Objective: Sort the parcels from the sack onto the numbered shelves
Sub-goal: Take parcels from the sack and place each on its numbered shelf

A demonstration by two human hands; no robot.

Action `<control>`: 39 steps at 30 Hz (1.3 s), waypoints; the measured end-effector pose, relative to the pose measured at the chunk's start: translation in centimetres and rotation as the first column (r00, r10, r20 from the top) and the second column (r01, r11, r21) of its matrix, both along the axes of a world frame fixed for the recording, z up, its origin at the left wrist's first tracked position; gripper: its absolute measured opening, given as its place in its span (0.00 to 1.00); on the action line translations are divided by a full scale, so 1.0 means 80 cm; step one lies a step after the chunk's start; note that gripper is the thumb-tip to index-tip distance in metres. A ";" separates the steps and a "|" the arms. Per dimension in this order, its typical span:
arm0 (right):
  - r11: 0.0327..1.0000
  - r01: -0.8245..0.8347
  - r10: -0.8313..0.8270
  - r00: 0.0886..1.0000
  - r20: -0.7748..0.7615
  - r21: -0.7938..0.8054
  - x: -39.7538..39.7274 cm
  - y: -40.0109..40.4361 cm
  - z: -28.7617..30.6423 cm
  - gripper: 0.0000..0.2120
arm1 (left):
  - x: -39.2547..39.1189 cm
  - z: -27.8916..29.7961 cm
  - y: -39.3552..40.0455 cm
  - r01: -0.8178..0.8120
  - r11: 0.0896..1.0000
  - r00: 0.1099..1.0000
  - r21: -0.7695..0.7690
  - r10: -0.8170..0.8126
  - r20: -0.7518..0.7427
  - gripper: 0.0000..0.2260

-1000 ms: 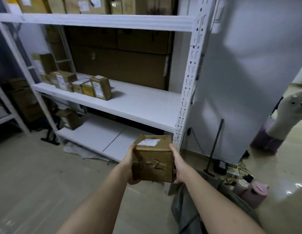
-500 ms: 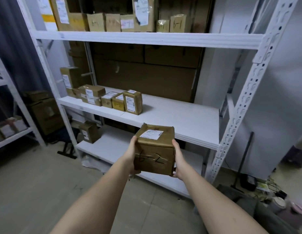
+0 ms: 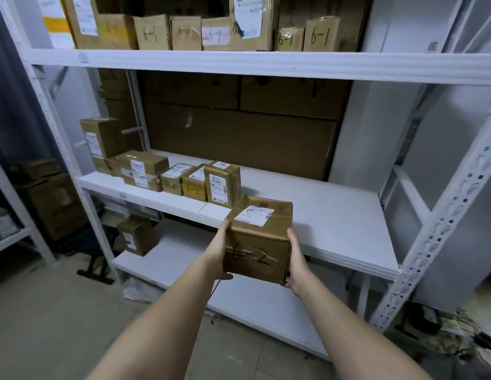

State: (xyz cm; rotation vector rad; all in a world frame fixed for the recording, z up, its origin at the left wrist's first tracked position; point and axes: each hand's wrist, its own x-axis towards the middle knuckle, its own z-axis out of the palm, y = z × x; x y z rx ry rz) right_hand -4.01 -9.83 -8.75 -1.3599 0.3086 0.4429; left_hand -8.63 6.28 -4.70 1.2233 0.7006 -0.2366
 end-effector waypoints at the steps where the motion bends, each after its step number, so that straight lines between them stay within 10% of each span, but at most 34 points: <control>1: 1.000 0.007 -0.007 1.000 -0.006 0.005 0.018 0.008 -0.004 0.32 | 0.019 -0.002 0.007 0.017 1.000 1.000 -0.003 -0.017 0.002 0.41; 17: 0.967 0.242 -0.244 0.970 0.019 0.078 0.194 0.090 -0.058 0.47 | 0.203 -0.029 0.103 0.145 0.983 0.989 -0.112 -0.144 0.019 0.39; 29: 0.872 0.490 -0.485 0.865 0.129 -0.006 0.231 0.149 -0.060 0.22 | 0.278 -0.070 0.162 0.339 0.940 0.940 -0.033 -0.336 0.061 0.32; 39: 0.853 0.510 -0.488 0.854 0.178 -0.108 0.277 0.149 -0.053 0.21 | 0.326 -0.084 0.168 0.355 0.935 0.935 0.012 -0.355 0.004 0.40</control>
